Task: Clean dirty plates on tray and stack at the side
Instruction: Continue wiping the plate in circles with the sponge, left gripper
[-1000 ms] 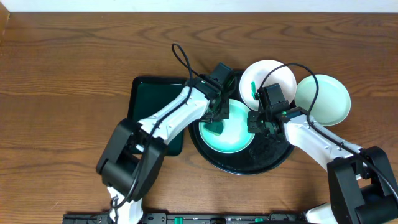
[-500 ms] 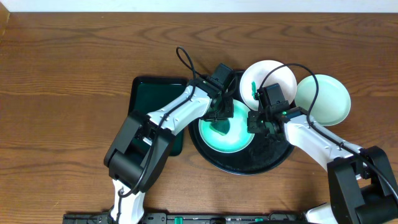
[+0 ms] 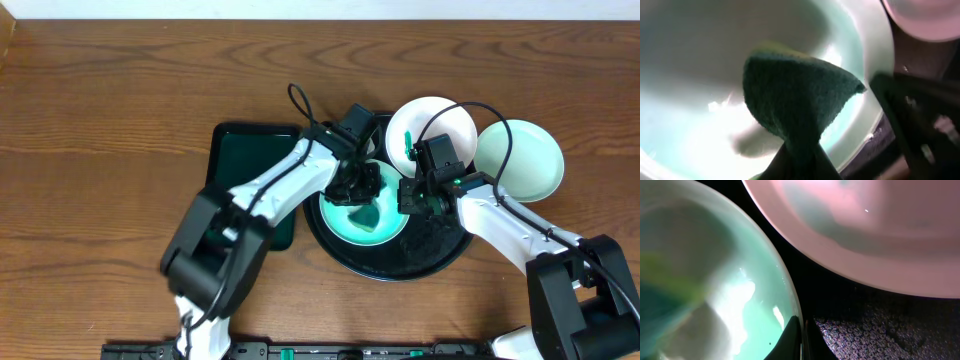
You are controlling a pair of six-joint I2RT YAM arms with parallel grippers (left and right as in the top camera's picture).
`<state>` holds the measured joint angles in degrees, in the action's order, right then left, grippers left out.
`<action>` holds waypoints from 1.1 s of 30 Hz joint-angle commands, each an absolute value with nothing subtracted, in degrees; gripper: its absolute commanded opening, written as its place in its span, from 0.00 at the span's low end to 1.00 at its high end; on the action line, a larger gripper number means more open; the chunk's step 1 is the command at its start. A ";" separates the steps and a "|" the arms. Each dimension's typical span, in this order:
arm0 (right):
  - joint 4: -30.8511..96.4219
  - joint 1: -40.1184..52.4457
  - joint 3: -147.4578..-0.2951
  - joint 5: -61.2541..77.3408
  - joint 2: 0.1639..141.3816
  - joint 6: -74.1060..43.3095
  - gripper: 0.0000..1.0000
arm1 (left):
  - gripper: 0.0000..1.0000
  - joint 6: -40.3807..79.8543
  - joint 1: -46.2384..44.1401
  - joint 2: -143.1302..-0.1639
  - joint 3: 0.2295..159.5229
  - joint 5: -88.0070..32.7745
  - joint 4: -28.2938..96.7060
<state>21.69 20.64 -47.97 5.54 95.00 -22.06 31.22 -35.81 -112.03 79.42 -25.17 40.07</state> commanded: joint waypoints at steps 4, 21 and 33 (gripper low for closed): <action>21.02 21.43 -47.83 8.03 95.50 -21.56 0.01 | 0.07 30.44 -35.81 -100.29 79.75 -10.11 47.64; 21.10 21.47 -47.83 8.01 95.50 -20.93 0.01 | 0.07 30.26 -35.88 -106.39 77.41 -7.14 41.32; 21.04 21.47 -47.83 8.01 95.50 -20.93 0.01 | 0.07 30.72 -36.56 -115.77 77.30 -9.78 36.93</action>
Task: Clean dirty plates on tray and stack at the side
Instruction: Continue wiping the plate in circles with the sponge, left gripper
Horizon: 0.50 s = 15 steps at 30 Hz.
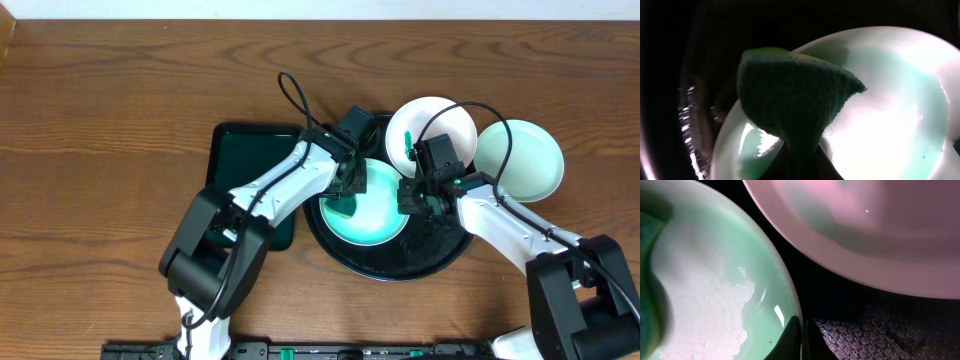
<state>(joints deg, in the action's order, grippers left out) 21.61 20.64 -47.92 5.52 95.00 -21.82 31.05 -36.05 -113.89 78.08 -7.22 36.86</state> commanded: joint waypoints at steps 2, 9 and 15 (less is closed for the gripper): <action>21.04 21.47 -47.83 8.01 95.50 -20.93 0.01 | 0.07 30.76 -37.30 -116.40 77.23 -10.04 36.95; 21.02 21.47 -47.83 8.01 95.50 -20.93 0.01 | 0.07 30.89 -40.99 -116.51 77.25 -13.02 36.45; 20.99 21.47 -47.83 8.01 95.50 -20.93 0.01 | 0.07 30.92 -41.39 -115.31 77.65 -19.44 36.12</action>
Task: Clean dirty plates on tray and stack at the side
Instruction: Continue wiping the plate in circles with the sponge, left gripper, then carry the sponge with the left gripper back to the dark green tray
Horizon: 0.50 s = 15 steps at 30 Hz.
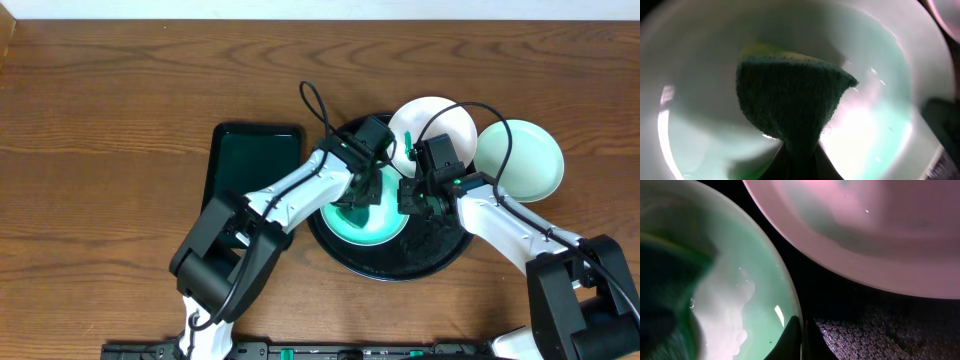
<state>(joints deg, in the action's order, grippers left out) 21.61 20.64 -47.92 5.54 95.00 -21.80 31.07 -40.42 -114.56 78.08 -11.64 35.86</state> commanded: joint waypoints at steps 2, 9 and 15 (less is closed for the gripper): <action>20.99 21.47 -47.83 8.03 95.50 -20.93 0.01 | 0.07 30.85 -41.04 -113.45 77.67 -19.38 36.12; 20.99 21.47 -47.83 8.03 95.50 -20.93 0.01 | 0.07 30.37 -38.22 -103.70 77.69 -11.60 37.69; 20.97 21.47 -47.83 8.03 95.50 -20.93 0.01 | 0.08 25.96 -32.01 -95.68 77.69 -3.60 44.38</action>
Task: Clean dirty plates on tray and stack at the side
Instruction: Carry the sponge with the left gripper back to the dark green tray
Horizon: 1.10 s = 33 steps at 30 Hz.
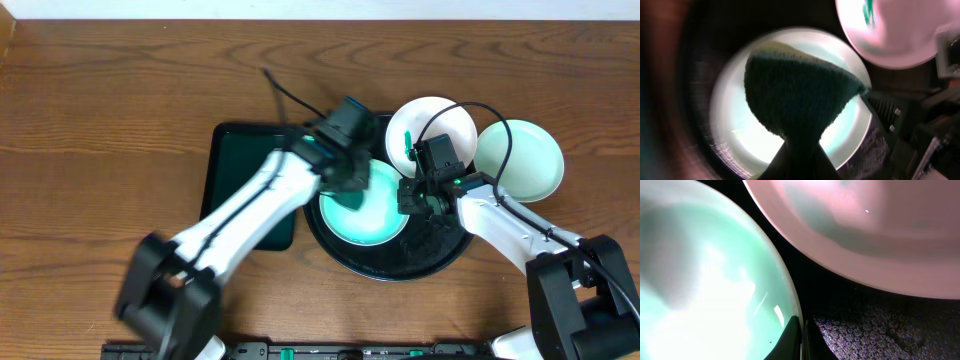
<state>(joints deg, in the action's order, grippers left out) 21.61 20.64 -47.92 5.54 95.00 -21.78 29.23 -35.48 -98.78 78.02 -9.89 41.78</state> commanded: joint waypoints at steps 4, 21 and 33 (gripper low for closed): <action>20.99 21.47 -47.83 8.03 95.50 -20.95 0.01 | 0.07 23.49 -26.35 -94.28 77.69 -1.67 49.17; 20.99 21.47 -47.83 8.03 95.50 -20.93 0.01 | 0.07 13.30 -8.97 -94.39 67.02 -1.63 47.37; 20.99 21.47 -47.83 8.03 95.50 -20.95 0.01 | 0.08 9.45 -8.73 -94.41 55.44 0.95 34.50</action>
<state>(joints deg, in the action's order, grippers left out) 21.52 20.64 -47.90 5.56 95.00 -21.67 10.70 -9.02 -94.50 57.06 -0.89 35.70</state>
